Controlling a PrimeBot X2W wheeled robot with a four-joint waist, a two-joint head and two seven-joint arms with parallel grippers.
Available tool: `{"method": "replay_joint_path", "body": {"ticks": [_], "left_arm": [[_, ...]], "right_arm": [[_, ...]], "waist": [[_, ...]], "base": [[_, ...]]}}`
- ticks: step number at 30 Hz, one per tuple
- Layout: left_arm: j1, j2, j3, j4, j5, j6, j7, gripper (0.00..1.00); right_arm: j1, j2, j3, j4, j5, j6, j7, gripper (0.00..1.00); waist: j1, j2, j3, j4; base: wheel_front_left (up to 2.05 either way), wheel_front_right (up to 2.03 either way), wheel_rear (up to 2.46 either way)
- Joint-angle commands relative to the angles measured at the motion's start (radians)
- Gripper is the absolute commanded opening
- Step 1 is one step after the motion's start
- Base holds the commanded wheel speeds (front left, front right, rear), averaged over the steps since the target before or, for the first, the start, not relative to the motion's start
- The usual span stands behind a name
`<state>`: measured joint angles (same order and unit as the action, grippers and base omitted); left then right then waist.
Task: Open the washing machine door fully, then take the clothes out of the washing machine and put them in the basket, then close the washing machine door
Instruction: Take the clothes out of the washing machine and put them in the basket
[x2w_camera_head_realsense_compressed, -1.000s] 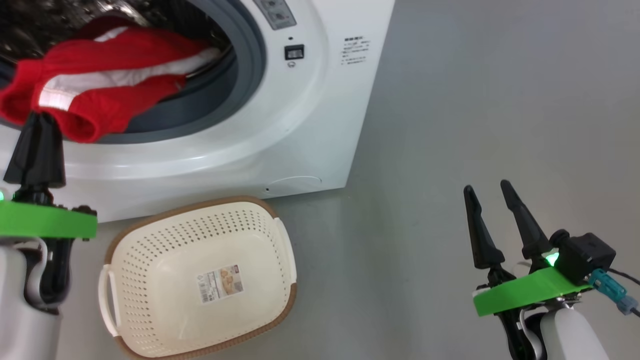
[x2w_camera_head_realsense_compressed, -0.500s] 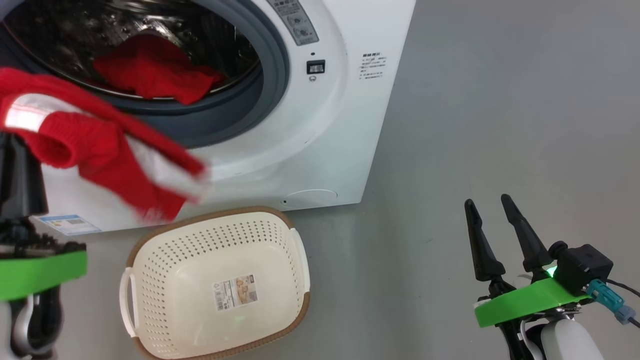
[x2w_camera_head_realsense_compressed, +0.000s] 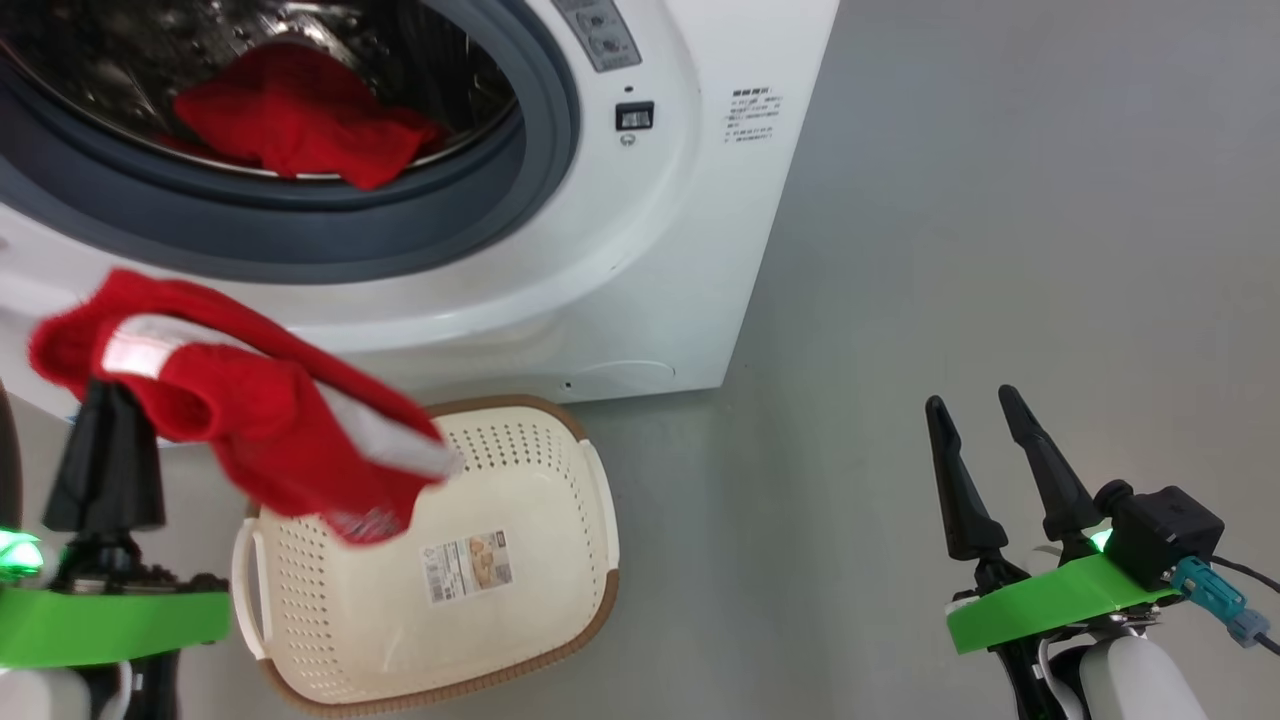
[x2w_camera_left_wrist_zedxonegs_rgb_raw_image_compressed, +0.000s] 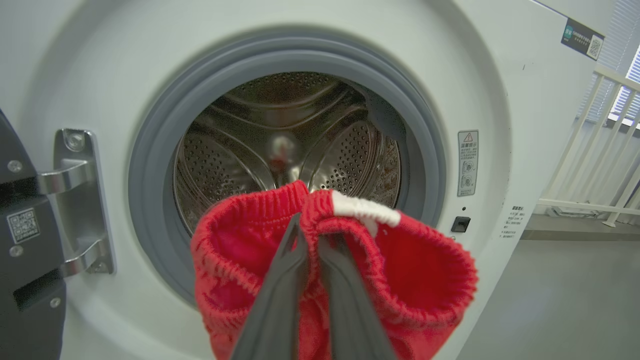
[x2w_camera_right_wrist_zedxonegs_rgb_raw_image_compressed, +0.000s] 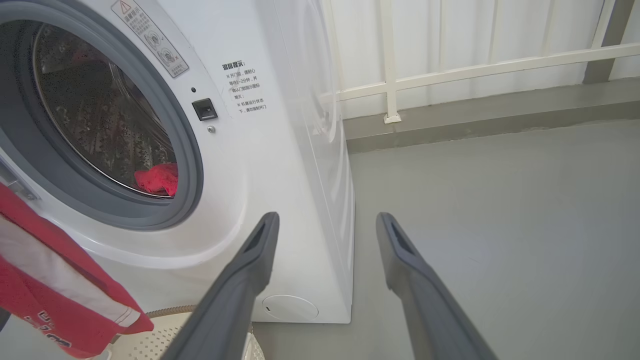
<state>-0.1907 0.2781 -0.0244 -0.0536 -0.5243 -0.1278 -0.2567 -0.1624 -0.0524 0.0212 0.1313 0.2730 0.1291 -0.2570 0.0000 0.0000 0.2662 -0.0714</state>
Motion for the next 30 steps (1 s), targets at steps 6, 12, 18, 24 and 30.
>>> {"method": "replay_joint_path", "body": {"ticks": [6, 12, 18, 24, 30], "left_arm": [[-0.004, 0.027, -0.007, 0.066, -0.026, -0.003, -0.005, 0.0], [-0.033, 0.052, -0.06, 0.163, -0.02, -0.003, -0.005, 0.0], [-0.087, 0.079, -0.109, 0.288, -0.042, -0.003, -0.005, 0.0], [-0.143, 0.108, -0.174, 0.42, -0.059, -0.003, -0.005, 0.0], [-0.204, 0.132, -0.251, 0.516, -0.09, -0.003, -0.005, 0.0]], "right_arm": [[-0.026, 0.002, 0.019, -0.035, -0.009, 0.002, -0.005, 1.0], [-0.053, 0.002, 0.017, -0.052, -0.005, 0.002, -0.005, 1.0], [-0.086, 0.002, 0.027, -0.074, 0.015, 0.002, -0.005, 1.0], [-0.109, 0.002, 0.05, -0.085, 0.035, 0.002, -0.005, 1.0], [-0.131, 0.002, 0.058, -0.099, 0.049, 0.002, -0.005, 1.0]], "waist": [[0.0, 0.0, 0.063, -0.008], [0.0, 0.0, 0.125, -0.026], [0.0, 0.0, 0.218, -0.055], [0.0, 0.0, 0.298, -0.082], [0.0, 0.0, 0.365, -0.101]], "base": [[0.0, 0.0, 0.0], [0.0, 0.0, 0.0], [0.0, 0.0, 0.0], [0.0, 0.0, 0.0], [0.0, 0.0, 0.0]]}}
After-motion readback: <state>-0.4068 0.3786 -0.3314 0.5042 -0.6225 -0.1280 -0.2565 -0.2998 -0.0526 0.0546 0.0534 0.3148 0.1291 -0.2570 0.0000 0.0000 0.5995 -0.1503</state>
